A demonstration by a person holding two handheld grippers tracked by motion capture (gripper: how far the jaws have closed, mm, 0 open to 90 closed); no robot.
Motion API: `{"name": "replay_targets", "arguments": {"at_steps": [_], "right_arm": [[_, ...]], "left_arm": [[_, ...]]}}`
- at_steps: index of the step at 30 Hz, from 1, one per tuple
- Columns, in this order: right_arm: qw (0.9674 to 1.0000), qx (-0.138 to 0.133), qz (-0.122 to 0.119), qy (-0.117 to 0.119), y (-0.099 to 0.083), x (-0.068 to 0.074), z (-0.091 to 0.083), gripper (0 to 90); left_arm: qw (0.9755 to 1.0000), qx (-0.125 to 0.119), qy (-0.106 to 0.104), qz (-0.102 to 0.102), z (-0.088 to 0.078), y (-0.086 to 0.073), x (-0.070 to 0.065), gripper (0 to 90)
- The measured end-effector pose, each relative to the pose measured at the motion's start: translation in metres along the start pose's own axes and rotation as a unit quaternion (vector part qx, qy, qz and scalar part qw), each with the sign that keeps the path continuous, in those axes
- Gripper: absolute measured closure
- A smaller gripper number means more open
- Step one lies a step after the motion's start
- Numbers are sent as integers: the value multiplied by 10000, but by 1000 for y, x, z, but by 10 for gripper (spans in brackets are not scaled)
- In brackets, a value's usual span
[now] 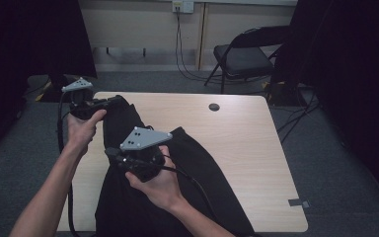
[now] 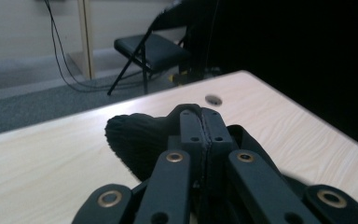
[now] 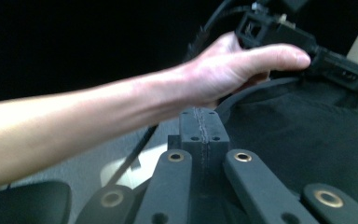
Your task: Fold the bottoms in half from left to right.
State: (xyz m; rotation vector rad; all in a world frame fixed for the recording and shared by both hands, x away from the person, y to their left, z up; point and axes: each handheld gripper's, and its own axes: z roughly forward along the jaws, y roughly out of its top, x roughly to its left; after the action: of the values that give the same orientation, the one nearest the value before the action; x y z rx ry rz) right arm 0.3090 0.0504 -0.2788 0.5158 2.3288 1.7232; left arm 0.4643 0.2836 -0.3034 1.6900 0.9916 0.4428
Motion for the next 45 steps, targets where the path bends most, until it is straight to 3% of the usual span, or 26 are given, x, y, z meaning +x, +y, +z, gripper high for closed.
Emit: {"name": "replay_targets", "arguments": {"at_steps": [4,6,8,10,12,13,14,15,20,22,25,27,28,29,30,31,32,33,34,35,38,40,42,43,44,45], "right_arm": [[10000,-5,-28,-27,-9,2,-12,898],[9999,116,51,-63,-25,-2,-19,898],[9995,206,179,-133,-44,-7,-29,898],[9991,251,273,-226,-60,-13,-41,898],[9981,411,186,-415,-75,-18,-55,898],[9968,557,144,-559,-85,-23,-63,898],[9948,669,332,-694,-100,-33,-75,898],[9948,669,332,-694,-100,-33,-75,898],[9867,786,856,-1140,-138,-61,-101,898],[9834,800,942,-1327,-146,-69,-109,898],[9802,812,1055,-1465,-154,-77,-120,898],[9782,918,1059,-1531,-161,-79,-124,898],[9754,1053,1056,-1623,-168,-81,-126,898],[9691,1296,1113,-1778,-180,-87,-128,898],[9691,1296,1113,-1778,-180,-87,-128,898],[9657,1406,1119,-1873,-186,-91,-129,898],[9577,1614,1258,-2021,-198,-101,-132,897],[9577,1614,1258,-2021,-198,-101,-132,897],[9498,1842,1396,-2108,-209,-110,-133,897],[9498,1842,1396,-2108,-209,-110,-133,897],[9398,2152,1365,-2277,-222,-116,-137,894],[9377,2198,1405,-2294,-224,-117,-140,872],[9359,2194,1442,-2350,-224,-117,-142,867],[9354,2168,1448,-2389,-223,-117,-145,859],[9369,2101,1400,-2419,-220,-116,-150,772],[9369,2101,1400,-2419,-220,-116,-150,772]], "left_arm": [[9997,194,-57,112,11,-11,-7,895],[9992,351,-157,92,26,-25,-15,894],[9982,520,-190,224,43,-38,-25,894],[9975,617,-308,145,60,-52,-32,893],[9958,828,-347,181,78,-62,-41,894],[9954,874,-352,175,83,-64,-44,893],[9948,937,-360,172,91,-67,-47,893],[9944,974,-353,199,98,-69,-51,893],[9925,1172,-248,227,129,-72,-68,892],[9933,1071,-429,44,138,-71,-70,892],[9917,1186,-485,137,153,-76,-80,891],[9917,1129,-610,3,162,-82,-82,888],[9918,1080,-684,-81,165,-85,-84,880],[9916,1102,-666,-81,170,-89,-88,800],[9916,1102,-666,-81,170,-89,-88,718],[9916,1119,-648,-38,171,-90,-90,718],[9920,1066,-669,42,167,-89,-92,621],[9920,1066,-669,42,167,-89,-92,577],[9933,968,-623,107,158,-83,-92,527],[9933,968,-623,107,158,-83,-92,511],[9918,976,-770,294,140,-82,-92,513],[9887,1125,-899,417,121,-95,-92,559],[9881,1146,-930,436,114,-102,-93,571],[9865,1220,-973,500,108,-108,-93,599],[9853,1262,-1019,534,102,-114,-93,631],[9845,1287,-1092,483,97,-120,-93,631]]}}
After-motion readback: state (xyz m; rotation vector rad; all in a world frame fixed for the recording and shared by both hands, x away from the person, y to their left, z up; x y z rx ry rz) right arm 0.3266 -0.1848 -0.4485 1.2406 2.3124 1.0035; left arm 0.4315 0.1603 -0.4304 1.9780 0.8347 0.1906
